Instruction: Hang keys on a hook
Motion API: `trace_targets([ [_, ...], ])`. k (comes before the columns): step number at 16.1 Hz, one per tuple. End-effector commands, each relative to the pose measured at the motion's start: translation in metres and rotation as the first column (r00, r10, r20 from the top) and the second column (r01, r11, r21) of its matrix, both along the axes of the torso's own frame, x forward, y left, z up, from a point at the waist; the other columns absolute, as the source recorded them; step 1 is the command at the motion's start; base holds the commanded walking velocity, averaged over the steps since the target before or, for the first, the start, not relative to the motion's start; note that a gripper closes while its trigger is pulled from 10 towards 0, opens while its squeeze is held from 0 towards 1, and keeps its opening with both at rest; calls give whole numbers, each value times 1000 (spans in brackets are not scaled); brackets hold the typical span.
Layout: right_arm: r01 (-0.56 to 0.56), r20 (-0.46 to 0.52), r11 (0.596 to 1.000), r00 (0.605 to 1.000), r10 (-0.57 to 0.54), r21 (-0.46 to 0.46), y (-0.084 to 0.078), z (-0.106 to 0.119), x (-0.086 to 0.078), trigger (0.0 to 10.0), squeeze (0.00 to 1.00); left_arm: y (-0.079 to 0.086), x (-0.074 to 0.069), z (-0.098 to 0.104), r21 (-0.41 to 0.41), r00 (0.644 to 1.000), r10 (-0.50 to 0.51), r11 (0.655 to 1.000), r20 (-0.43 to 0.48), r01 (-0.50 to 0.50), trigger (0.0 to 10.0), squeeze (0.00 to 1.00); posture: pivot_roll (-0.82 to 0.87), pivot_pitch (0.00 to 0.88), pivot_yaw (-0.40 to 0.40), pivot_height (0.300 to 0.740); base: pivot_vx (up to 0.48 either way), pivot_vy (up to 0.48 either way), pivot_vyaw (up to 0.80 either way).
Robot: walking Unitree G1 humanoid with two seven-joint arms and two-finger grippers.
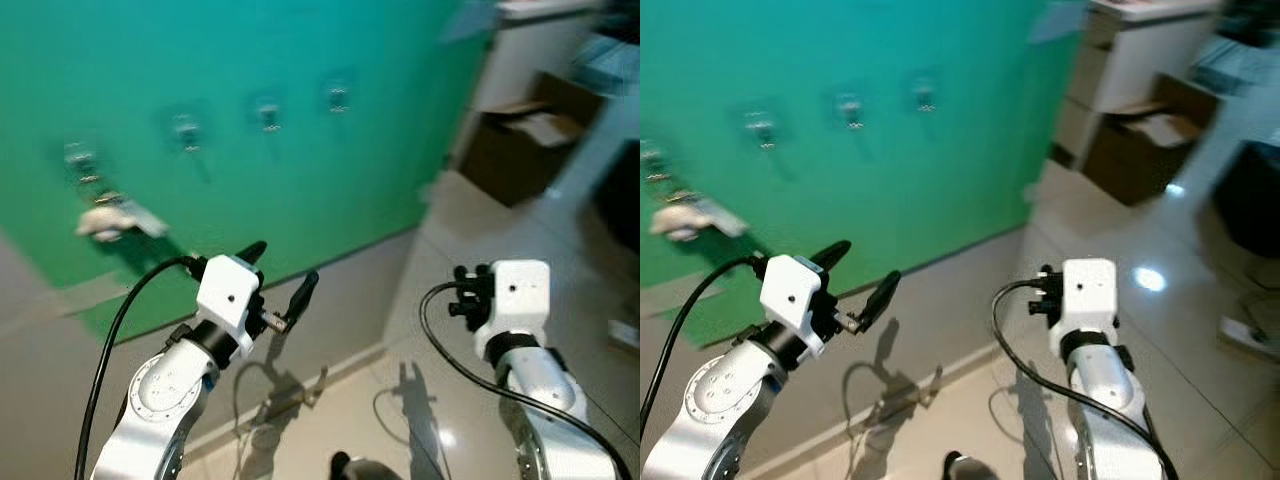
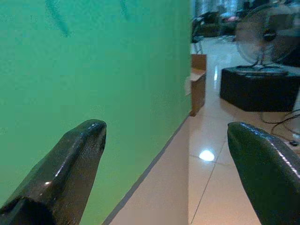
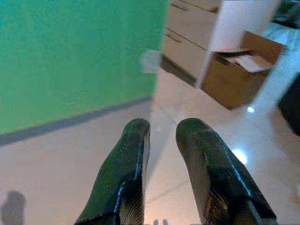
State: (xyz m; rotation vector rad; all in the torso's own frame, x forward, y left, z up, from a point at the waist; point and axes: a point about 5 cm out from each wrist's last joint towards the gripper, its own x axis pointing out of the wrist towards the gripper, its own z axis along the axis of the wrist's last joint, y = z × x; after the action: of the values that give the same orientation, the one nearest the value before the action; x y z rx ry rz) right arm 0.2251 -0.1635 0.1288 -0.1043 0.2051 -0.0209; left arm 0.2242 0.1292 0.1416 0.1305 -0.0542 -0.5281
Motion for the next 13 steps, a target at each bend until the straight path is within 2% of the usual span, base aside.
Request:
trace_targets([
  [1, -5, -12, 1000, 1000, 6, 6, 1, 0, 0, 10000, 0, 6, 2, -2, 16, 999, 50, 999, 0, -50, 10000, 0, 10, 0, 6, 740, 0, 0, -800],
  [10, -35, -39, 999, 999, 35, -3, 3, 1, 1, 10000, 0, 8, 2, -3, -1, 996, 90, 996, 8, -90, 10000, 0, 9, 0, -13, 740, 0, 0, -800],
  [13, -8, -81, 1000, 997, 9, 6, 1, -5, 0, 10000, 0, 10, 2, -3, 7, 995, 101, 995, 12, -101, 10000, 0, 9, 0, -13, 740, 0, 0, -800],
])
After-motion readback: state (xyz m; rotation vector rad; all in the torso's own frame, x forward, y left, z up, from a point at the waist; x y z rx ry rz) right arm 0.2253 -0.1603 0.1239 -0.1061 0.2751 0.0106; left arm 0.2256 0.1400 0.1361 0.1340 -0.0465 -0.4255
